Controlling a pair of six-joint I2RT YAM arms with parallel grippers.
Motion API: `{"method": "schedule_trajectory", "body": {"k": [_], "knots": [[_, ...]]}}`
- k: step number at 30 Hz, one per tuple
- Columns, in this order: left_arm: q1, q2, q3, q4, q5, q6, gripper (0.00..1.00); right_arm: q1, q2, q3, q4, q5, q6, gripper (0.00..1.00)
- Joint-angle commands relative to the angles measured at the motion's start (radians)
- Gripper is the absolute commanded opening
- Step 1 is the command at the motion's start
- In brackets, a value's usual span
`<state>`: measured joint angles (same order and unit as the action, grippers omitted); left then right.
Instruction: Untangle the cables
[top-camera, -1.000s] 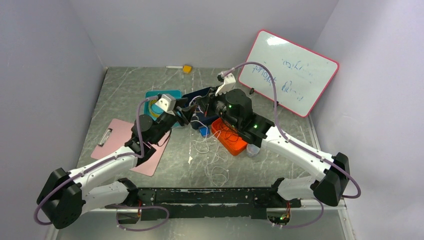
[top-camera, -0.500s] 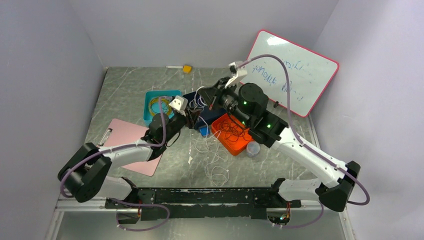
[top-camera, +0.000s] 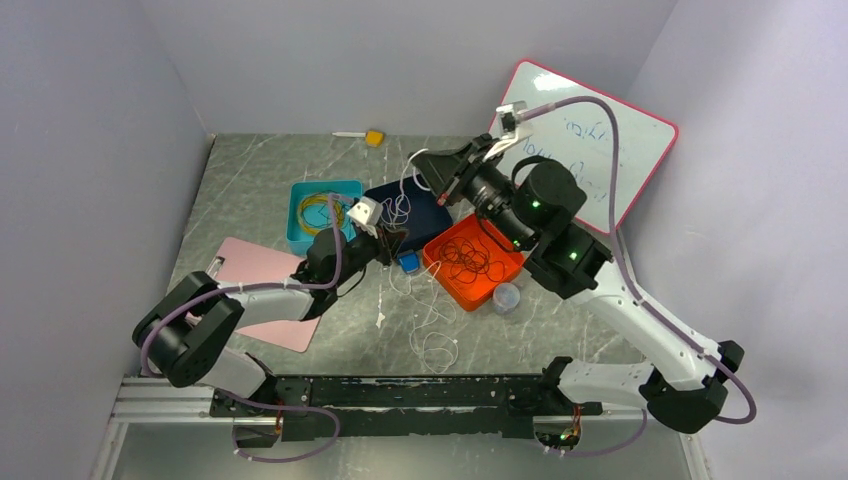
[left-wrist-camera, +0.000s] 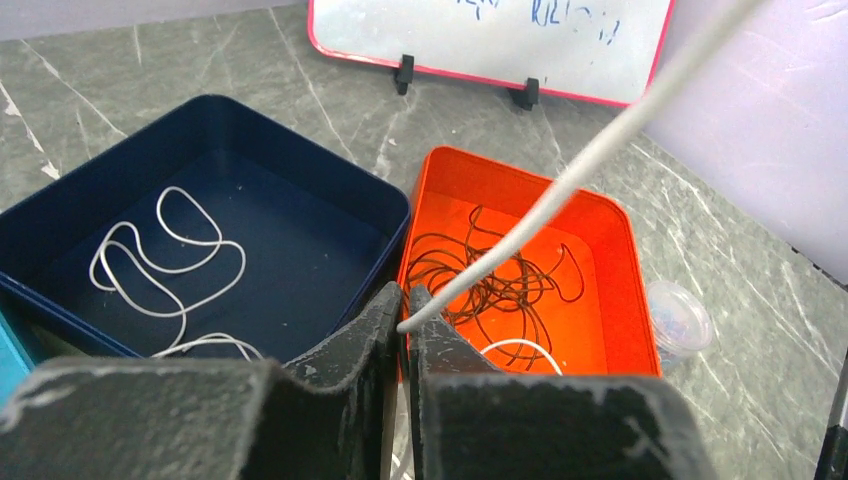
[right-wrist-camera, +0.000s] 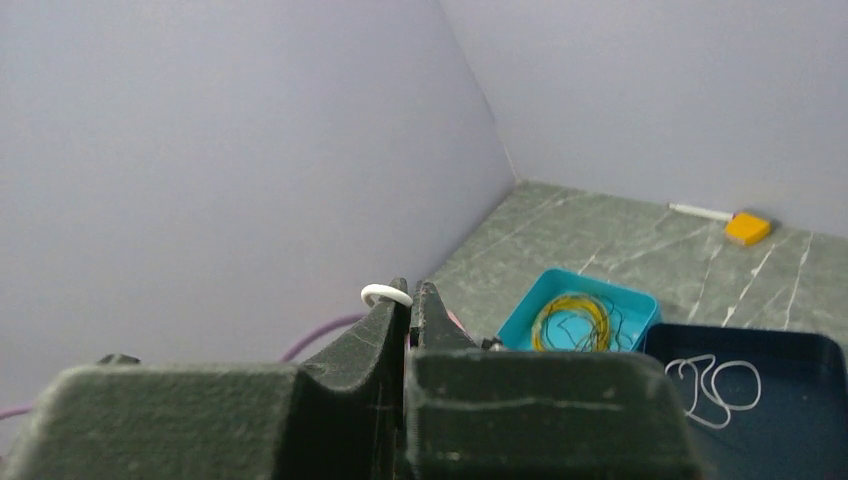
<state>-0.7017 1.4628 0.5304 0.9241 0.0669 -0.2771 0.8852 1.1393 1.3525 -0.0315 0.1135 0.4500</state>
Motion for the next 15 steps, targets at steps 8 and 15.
{"method": "schedule_trajectory", "body": {"k": [8,15], "knots": [[0.006,0.013,-0.059,0.044,0.022,-0.034,0.08,-0.002,-0.067,0.112,0.001,0.054,-0.063,0.0],[0.006,-0.039,-0.072,-0.012,0.025,-0.036,0.07,-0.002,-0.072,0.091,-0.007,0.08,-0.07,0.0]]}}
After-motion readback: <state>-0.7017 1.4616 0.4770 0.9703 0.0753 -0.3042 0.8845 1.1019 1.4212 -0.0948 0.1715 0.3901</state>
